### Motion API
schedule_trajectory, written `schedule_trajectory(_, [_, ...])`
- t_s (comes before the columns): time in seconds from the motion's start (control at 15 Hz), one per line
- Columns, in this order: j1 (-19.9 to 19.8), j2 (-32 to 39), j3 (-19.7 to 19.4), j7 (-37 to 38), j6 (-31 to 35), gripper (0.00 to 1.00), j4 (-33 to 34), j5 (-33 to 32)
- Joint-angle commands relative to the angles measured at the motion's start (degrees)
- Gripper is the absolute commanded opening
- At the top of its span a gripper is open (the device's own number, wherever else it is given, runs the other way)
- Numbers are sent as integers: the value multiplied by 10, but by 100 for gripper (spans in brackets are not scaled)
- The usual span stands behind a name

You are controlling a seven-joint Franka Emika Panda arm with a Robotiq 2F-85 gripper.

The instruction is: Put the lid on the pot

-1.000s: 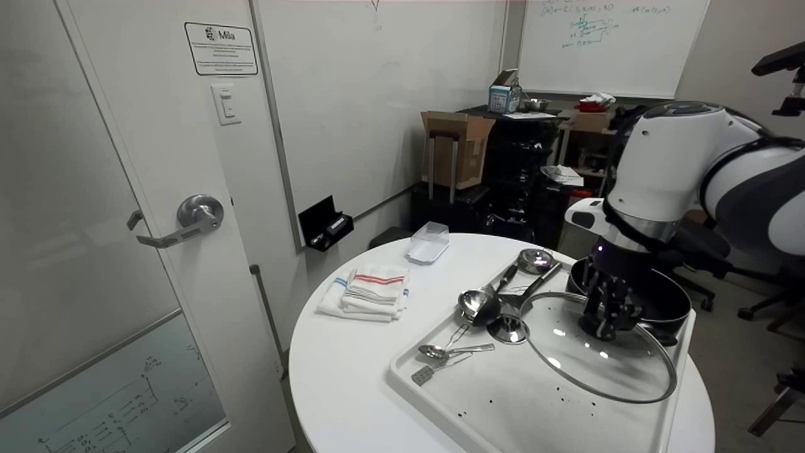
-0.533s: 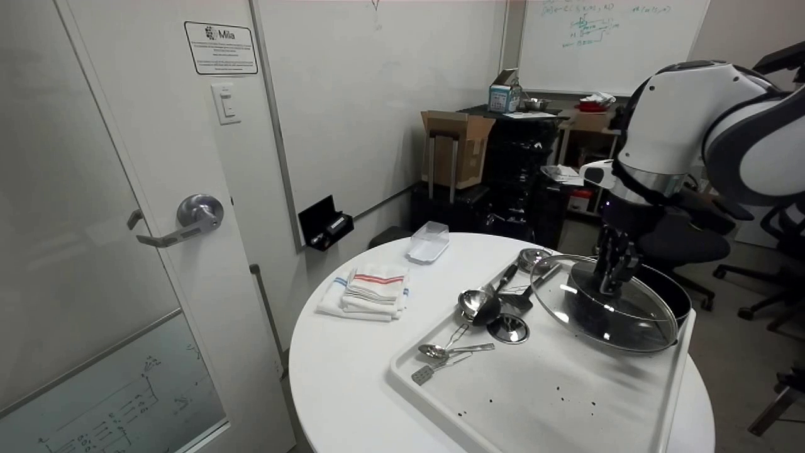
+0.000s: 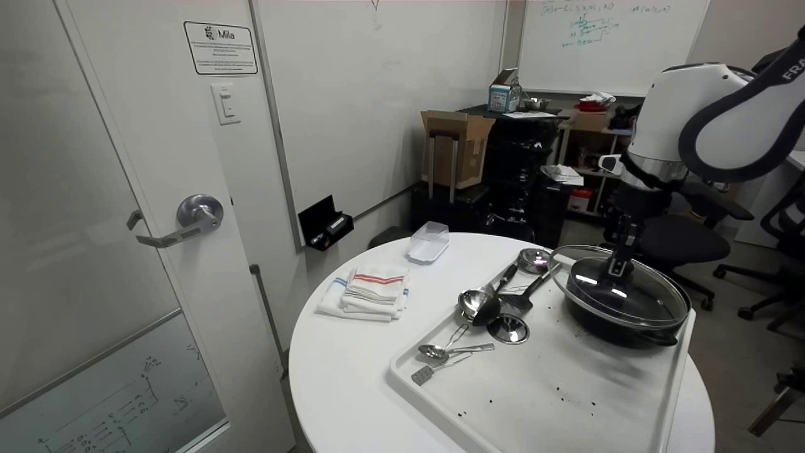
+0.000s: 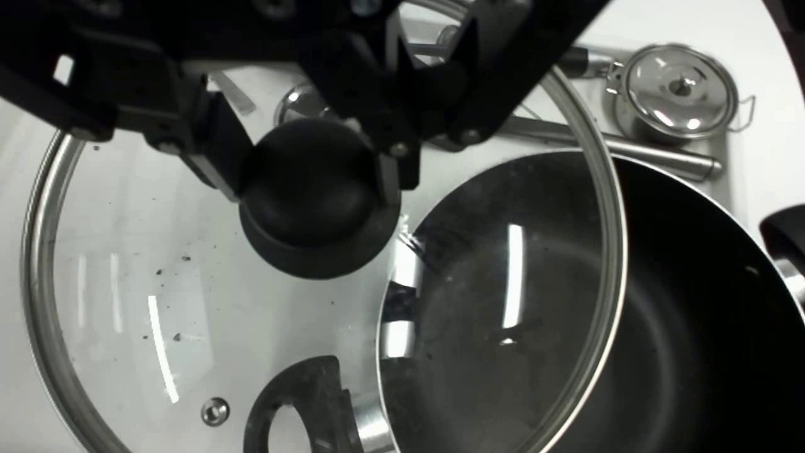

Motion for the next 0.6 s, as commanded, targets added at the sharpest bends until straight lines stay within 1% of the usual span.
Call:
schedule_trajectory(0.0, [-4,17,-27,27,-25,26,33,21])
schedule_trajectory(0.13, [-5,31,-44,49,-33,26,47,21])
schedule_trajectory(0.53, [-6,63,-78,107,-53,26,76,21])
